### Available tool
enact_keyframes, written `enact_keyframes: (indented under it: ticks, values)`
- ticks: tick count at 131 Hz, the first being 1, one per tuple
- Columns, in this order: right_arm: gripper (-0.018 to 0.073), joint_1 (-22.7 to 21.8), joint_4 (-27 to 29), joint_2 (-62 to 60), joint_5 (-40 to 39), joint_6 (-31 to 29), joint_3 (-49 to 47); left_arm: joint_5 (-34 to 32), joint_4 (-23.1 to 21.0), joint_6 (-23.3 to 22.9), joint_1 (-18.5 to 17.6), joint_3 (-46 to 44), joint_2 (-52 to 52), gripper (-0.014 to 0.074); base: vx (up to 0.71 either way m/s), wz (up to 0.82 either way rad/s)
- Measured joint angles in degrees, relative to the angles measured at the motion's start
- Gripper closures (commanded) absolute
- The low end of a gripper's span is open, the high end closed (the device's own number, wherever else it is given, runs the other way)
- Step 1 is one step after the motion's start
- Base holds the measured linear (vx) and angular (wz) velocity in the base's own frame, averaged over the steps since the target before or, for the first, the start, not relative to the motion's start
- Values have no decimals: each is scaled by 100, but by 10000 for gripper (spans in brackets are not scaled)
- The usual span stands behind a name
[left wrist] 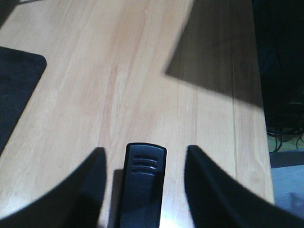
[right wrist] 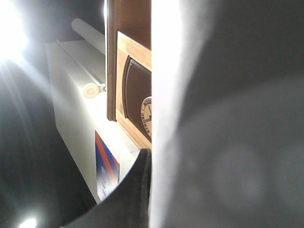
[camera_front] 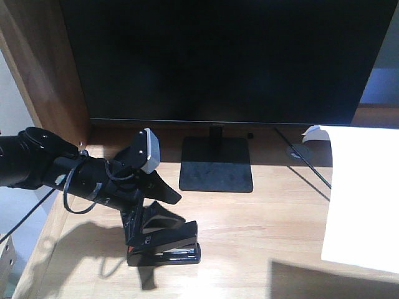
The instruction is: Grab stapler and paper to desk for stapling
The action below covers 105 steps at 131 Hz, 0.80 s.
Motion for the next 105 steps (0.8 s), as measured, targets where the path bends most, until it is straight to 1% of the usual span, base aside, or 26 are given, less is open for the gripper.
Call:
enact_keyframes:
  ticks: [11, 12, 17, 22, 61, 87, 105]
  values:
    - [566, 0, 0, 0, 0, 0, 0, 5, 7, -2, 0, 0, -64, 489, 0, 0]
    - [566, 0, 0, 0, 0, 0, 0, 5, 7, -2, 0, 0, -73, 515, 0, 0]
    - [566, 0, 0, 0, 0, 0, 0, 5, 17, -6, 0, 0, -86, 550, 0, 0]
    - [566, 0, 0, 0, 0, 0, 0, 5, 17, -6, 0, 0, -98, 603, 0, 0]
    - [566, 0, 0, 0, 0, 0, 0, -1, 17, -6, 0, 0, -98, 604, 0, 0]
    - [566, 0, 0, 0, 0, 0, 0, -19, -28, 112, 0, 0, 44, 603, 0, 0]
    - [566, 0, 0, 0, 0, 0, 0, -172, -129, 225, -53, 0, 197, 603, 0, 0]
